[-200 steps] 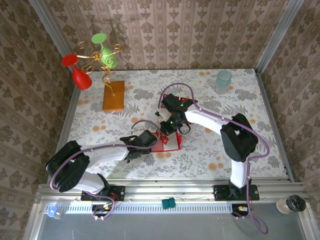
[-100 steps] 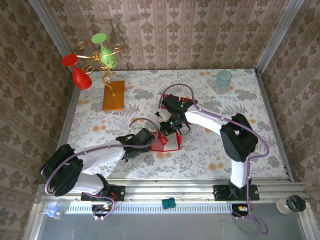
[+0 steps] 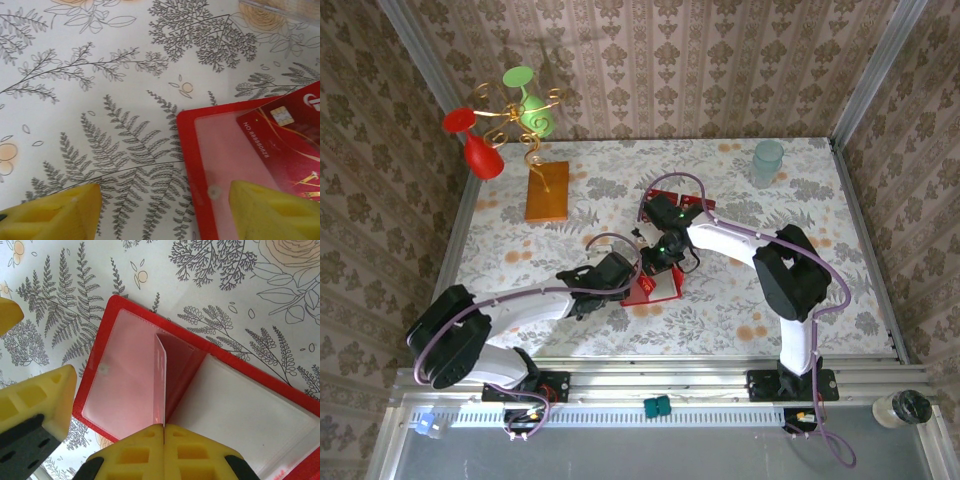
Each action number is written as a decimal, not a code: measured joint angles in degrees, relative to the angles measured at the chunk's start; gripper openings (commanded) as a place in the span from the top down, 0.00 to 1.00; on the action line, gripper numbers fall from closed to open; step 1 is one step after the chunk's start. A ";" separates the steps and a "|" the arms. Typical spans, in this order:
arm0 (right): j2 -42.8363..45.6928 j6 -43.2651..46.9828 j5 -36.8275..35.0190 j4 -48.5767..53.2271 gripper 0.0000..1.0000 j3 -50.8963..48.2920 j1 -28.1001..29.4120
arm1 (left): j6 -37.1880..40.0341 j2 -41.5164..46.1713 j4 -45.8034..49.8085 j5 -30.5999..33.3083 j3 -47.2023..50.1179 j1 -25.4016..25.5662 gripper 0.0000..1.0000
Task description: Put the credit cards into the card holder
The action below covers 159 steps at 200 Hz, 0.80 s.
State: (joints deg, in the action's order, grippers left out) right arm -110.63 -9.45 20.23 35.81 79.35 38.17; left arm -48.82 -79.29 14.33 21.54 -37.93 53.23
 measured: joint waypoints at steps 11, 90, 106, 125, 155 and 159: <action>0.00 -0.02 0.00 -0.07 1.00 -0.02 0.00 | -0.02 -0.31 -0.76 -0.28 0.00 0.17 0.31; 0.00 -1.25 0.79 -0.13 1.00 -0.04 -0.07 | -0.98 -3.10 -3.85 -0.70 2.19 1.66 0.33; 0.22 -1.44 1.18 -0.11 1.00 -0.04 -0.39 | -1.33 -3.96 -3.63 -0.68 2.45 1.68 0.33; 1.38 -1.84 1.53 -0.26 1.00 -0.15 -1.38 | -1.40 -4.92 -3.50 -0.46 2.45 1.81 0.33; 6.05 -4.13 2.47 -2.97 1.00 -3.21 -4.24 | -1.38 -5.09 -3.45 0.09 2.43 1.81 0.33; 6.73 -4.50 2.56 -3.58 1.00 -3.89 -4.48 | -1.38 -5.09 -3.45 0.11 2.43 1.81 0.33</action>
State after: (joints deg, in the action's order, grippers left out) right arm -103.90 -13.96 22.79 32.23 75.46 33.69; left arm -50.19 -84.38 10.87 21.65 -35.51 55.05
